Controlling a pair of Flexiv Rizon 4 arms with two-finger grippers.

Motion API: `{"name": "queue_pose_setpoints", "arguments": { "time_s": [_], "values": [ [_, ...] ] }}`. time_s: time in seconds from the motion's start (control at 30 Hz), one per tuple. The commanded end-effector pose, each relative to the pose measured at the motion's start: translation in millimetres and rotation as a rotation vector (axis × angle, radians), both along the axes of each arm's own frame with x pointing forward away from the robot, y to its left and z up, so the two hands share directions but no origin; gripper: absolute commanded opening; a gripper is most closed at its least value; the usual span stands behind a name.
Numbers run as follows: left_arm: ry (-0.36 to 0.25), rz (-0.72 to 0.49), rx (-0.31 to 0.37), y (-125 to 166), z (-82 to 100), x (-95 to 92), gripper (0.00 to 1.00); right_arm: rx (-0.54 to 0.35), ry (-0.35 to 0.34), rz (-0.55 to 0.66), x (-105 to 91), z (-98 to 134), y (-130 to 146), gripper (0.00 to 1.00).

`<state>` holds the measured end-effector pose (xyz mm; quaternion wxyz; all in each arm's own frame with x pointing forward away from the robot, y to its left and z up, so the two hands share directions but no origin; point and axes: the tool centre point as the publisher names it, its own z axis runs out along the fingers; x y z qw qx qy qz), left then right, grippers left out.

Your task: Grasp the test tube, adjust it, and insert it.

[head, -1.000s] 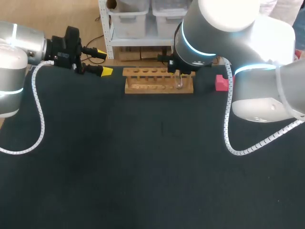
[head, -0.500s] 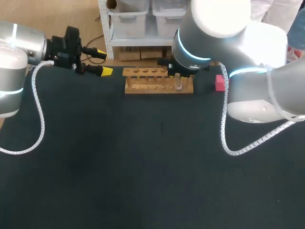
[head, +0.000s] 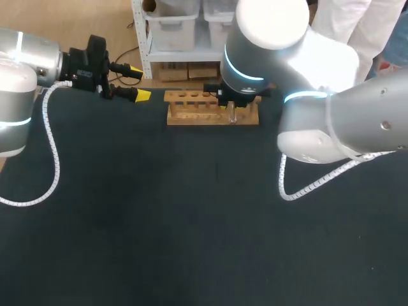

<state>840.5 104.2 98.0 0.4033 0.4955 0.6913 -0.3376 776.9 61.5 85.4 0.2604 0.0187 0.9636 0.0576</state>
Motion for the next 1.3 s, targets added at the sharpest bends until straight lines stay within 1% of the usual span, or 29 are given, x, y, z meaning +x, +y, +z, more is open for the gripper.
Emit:
{"name": "queue_pose_setpoints", "arguments": {
  "time_s": [0.03,0.4,1.3],
  "values": [
    [0.000,-0.001,0.000,0.0,-0.5,0.5,1.00,-0.003,0.012,0.001,8.6,-4.4,2.8,0.00],
    [0.000,-0.001,0.000,0.0,-0.5,0.5,1.00,0.008,0.024,0.004,18.8,-10.3,3.6,0.00],
    [0.000,-0.001,0.000,0.0,-0.5,0.5,1.00,0.037,0.059,-0.007,13.6,-29.0,6.9,0.00]
  ]
}}
